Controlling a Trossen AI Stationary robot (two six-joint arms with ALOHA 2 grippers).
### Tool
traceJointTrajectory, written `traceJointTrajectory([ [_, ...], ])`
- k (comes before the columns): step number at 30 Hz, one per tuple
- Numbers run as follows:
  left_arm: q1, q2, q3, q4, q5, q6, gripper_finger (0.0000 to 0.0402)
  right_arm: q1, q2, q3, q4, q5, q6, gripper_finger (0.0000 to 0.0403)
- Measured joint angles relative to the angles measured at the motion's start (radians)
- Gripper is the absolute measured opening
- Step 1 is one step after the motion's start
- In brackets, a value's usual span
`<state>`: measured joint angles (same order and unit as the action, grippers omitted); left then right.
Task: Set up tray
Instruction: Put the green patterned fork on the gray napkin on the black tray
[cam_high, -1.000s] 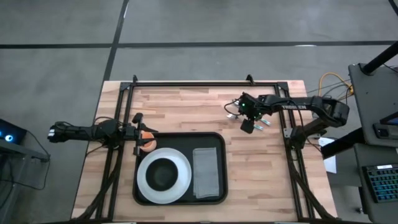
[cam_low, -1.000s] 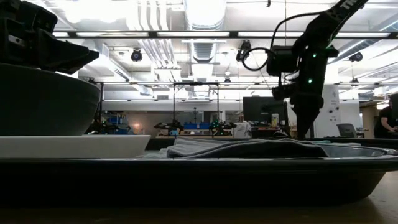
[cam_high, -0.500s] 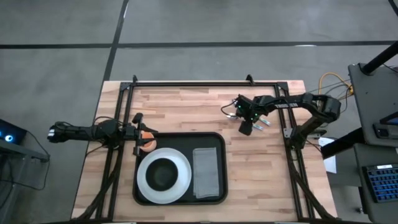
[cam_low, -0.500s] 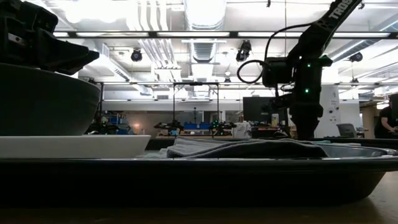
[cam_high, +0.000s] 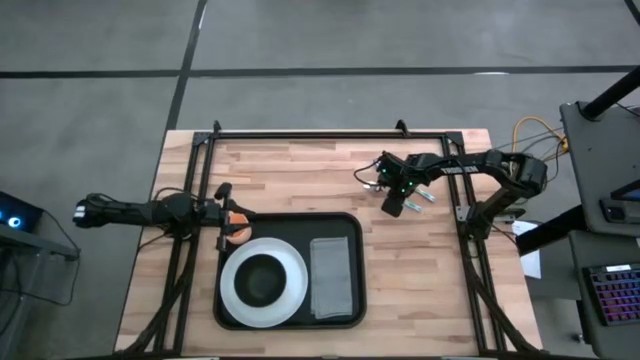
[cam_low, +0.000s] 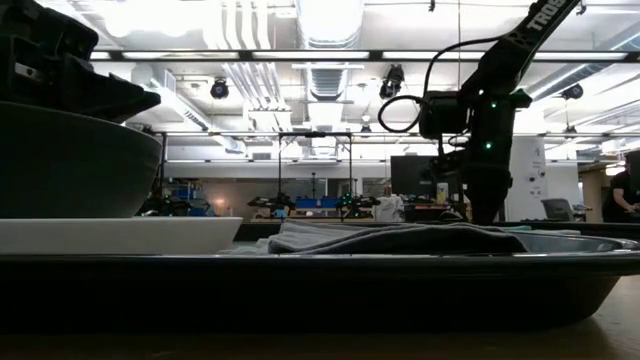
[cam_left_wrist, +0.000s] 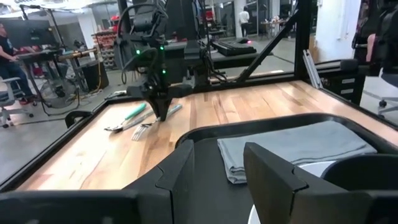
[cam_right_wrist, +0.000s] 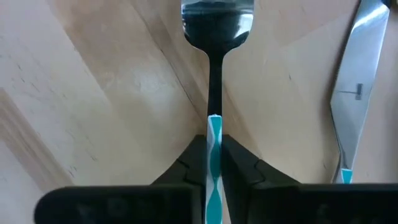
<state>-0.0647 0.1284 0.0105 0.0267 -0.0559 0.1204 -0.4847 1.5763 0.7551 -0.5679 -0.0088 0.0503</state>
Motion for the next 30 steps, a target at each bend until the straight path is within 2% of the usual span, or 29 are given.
traceJointTrajectory([
  [6,0.0,0.021,0.0,0.005,-0.002,0.0,0.0122,0.0,-0.035,0.0,0.062,0.009,0.003,0.0014],
  [11,0.0,0.024,0.0,0.01,-0.002,-0.011,0.0122,0.018,-0.124,-0.007,0.201,-0.007,0.021,0.0013],
  [17,0.0,0.024,0.0,0.015,-0.002,-0.03,0.0122,0.085,-0.219,-0.07,0.554,-0.113,0.069,0.0012],
  [21,0.0,0.024,0.0,0.025,-0.002,-0.03,0.0122,0.138,-0.232,-0.109,0.752,-0.128,0.111,0.0012],
  [26,0.0,0.024,0.0,0.062,-0.001,-0.042,0.0122,0.231,-0.202,-0.143,1.032,-0.128,0.11,0.0012],
  [30,0.0,0.025,0.0,0.084,-0.001,-0.052,0.0122,0.31,-0.128,-0.146,1.282,-0.131,0.104,0.0012],
])
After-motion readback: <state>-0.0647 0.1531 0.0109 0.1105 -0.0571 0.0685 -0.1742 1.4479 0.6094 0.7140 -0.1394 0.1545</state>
